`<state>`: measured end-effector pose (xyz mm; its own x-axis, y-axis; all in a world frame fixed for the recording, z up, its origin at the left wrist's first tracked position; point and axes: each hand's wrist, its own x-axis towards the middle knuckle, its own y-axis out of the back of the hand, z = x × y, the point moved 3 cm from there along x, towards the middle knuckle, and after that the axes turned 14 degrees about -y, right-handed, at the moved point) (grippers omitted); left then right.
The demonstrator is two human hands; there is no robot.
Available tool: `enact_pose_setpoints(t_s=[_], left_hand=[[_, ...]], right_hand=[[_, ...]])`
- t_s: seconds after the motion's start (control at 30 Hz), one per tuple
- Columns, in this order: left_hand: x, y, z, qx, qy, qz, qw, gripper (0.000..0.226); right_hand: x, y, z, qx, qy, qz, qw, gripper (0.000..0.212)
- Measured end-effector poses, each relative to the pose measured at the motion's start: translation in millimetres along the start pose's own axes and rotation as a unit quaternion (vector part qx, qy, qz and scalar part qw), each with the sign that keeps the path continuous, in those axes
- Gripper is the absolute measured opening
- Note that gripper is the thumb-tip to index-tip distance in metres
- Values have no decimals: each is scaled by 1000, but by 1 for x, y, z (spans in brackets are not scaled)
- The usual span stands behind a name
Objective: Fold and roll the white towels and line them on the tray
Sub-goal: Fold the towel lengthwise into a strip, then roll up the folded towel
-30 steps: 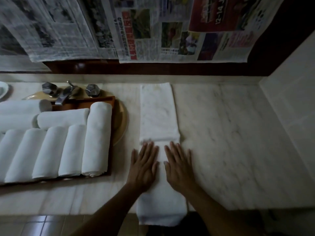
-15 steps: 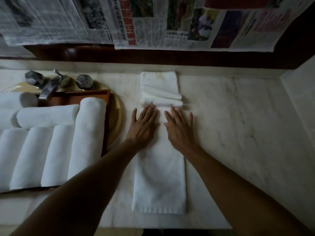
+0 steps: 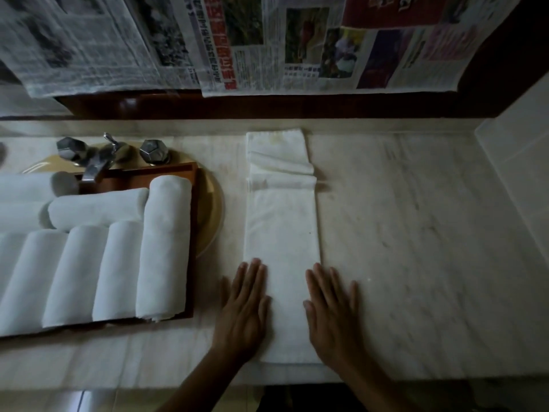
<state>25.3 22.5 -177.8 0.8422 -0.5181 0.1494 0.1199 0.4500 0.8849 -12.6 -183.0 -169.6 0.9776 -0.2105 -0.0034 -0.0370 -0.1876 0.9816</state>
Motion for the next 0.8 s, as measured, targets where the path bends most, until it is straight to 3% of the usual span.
enact_pose_setpoints(t_s=[0.13, 0.23, 0.4, 0.63, 0.73, 0.8], left_hand=[[-9, 13, -20, -6, 19, 30, 999, 61], [-19, 21, 8, 6, 20, 36, 999, 62], [-37, 0, 39, 5, -19, -19, 1000, 59], [-71, 21, -6, 13, 47, 4, 999, 60], [-92, 26, 11, 37, 7, 6, 999, 63], [-107, 22, 28, 10, -43, 1, 999, 59]], right_hand=[[7, 0, 36, -47, -80, -9, 996, 64], [-7, 13, 22, -27, -112, 5, 993, 64], [-42, -2, -33, -8, -17, -2, 1000, 60], [-47, -3, 7, -21, -63, -22, 998, 62], [-67, 3, 10, 52, -67, 10, 996, 62], [-87, 6, 2, 91, -17, 16, 996, 57]])
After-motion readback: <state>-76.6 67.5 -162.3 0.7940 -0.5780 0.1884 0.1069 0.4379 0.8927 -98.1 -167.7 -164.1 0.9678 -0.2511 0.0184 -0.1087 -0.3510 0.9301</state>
